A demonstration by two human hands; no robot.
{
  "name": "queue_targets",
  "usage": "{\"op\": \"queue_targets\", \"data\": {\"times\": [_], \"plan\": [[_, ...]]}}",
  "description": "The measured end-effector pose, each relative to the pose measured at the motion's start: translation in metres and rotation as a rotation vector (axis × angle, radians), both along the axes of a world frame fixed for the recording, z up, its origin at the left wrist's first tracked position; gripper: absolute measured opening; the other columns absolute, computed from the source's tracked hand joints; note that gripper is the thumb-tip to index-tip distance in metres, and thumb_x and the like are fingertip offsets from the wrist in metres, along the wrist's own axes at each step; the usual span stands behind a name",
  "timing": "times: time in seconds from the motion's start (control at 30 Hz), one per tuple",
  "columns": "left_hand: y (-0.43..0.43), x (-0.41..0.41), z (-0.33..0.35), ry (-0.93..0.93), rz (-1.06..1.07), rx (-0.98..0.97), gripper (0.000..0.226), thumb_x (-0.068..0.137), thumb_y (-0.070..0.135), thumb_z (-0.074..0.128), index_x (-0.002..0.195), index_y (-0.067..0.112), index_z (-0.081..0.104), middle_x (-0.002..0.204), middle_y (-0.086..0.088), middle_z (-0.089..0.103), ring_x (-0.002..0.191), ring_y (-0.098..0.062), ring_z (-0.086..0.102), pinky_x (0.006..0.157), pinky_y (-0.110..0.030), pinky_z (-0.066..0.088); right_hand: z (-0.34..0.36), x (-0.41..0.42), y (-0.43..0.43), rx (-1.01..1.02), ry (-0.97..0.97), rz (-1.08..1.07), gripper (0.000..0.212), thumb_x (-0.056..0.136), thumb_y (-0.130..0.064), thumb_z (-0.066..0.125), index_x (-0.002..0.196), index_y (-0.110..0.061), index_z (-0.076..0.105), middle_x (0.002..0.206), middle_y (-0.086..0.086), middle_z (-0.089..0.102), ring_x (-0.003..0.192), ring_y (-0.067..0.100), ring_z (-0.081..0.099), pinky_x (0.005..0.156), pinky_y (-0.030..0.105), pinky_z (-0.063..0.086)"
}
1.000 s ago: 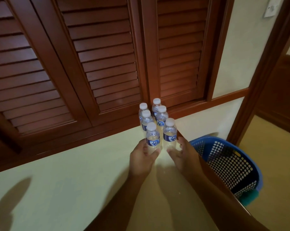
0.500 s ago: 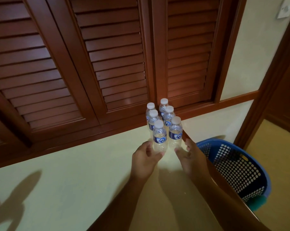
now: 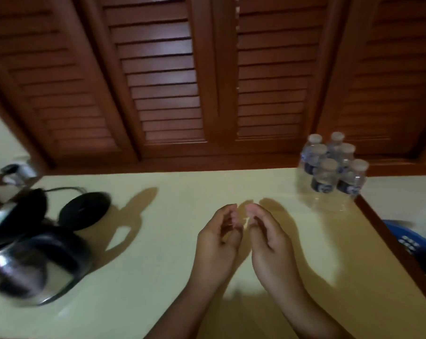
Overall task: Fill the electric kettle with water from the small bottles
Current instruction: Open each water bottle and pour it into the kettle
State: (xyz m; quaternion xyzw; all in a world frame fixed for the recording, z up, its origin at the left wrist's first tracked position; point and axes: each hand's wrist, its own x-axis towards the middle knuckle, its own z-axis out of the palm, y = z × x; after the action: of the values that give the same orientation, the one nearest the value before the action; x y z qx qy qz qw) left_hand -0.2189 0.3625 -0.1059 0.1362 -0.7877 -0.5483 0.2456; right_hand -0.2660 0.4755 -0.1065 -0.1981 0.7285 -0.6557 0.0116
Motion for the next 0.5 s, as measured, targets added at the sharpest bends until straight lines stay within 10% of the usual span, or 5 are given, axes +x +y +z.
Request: {"op": "queue_targets", "data": {"times": [0.5], "plan": [[-0.168,0.209,0.036,0.135,0.273,0.046,0.038,0.102,0.008,0.062,0.137,0.024,0.063,0.121,0.015,0.073,0.119,0.000,0.066,0.104,-0.023,0.052,0.023,0.160,-0.186,-0.055,-0.009,0.292,0.033,0.105,-0.028,0.048,0.134,-0.036,0.059,0.132,-0.024,0.061,0.124,-0.008,0.053,0.100,0.019,0.041]]}}
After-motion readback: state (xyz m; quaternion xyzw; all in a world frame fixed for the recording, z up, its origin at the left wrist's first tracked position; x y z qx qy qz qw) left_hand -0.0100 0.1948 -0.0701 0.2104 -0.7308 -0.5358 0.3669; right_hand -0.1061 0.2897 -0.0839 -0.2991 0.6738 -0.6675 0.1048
